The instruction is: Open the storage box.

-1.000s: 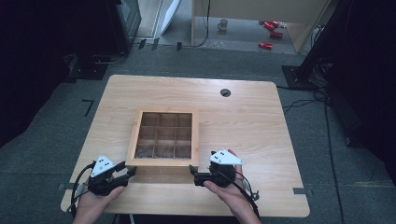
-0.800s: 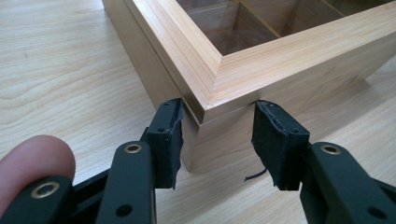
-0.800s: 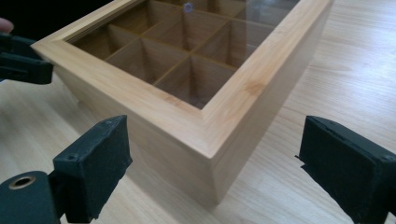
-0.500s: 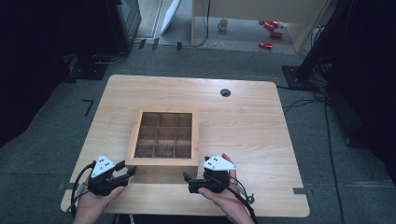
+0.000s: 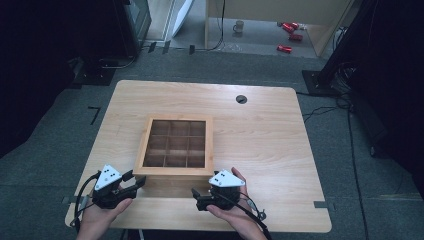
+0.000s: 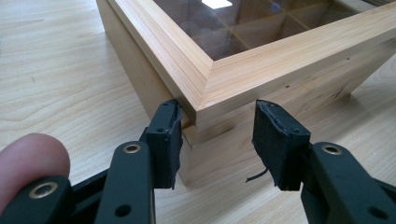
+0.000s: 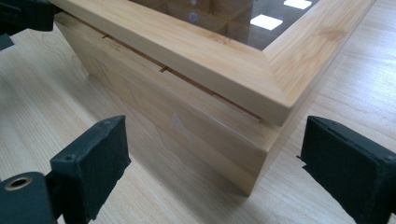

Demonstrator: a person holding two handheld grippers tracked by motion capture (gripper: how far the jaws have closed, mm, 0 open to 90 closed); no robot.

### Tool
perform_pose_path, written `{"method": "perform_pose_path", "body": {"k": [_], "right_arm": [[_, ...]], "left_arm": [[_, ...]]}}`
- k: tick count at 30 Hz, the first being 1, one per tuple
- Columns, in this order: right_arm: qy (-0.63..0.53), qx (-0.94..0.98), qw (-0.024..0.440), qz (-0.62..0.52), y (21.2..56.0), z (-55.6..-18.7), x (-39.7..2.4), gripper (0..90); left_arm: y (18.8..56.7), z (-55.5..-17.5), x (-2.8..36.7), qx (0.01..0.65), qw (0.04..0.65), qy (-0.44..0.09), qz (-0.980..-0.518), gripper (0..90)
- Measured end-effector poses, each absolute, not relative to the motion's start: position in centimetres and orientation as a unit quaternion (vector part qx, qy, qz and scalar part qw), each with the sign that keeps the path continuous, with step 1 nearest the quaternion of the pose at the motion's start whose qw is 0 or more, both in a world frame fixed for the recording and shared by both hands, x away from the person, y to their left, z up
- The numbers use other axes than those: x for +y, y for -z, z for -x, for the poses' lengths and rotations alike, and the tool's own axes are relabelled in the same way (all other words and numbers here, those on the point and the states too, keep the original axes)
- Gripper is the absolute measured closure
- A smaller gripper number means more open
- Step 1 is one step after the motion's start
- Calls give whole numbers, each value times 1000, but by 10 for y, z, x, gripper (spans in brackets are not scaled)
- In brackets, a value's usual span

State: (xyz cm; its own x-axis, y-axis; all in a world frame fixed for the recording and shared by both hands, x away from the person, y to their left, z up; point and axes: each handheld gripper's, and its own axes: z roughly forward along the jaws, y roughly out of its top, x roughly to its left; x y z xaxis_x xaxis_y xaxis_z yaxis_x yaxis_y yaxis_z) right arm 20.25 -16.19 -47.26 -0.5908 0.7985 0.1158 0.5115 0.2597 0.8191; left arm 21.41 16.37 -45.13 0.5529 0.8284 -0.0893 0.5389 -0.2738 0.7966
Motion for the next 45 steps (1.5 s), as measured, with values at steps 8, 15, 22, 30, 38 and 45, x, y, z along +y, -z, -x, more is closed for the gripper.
{"method": "perform_pose_path", "body": {"k": [8, 15, 22, 30, 38, 45], "right_arm": [[-450, 758, 182, -435, 472, -206, -163, 213], [-462, 733, 211, -453, 470, -209, -165, 343], [-459, 737, 229, -440, 465, -211, -166, 336], [-468, 737, 240, -425, 449, -216, -169, 295], [-478, 735, 254, -409, 425, -226, -171, 254], [-484, 736, 266, -392, 406, -239, -173, 218]], "left_arm": [[446, -215, 165, 437, 421, -176, -775, 526], [448, -215, 164, 436, 420, -176, -776, 524], [452, -216, 168, 432, 426, -167, -777, 455], [470, -220, 181, 431, 422, -149, -784, 261], [484, -219, 205, 443, 397, -166, -786, 168], [502, -224, 215, 466, 359, -172, -790, 167]]}}
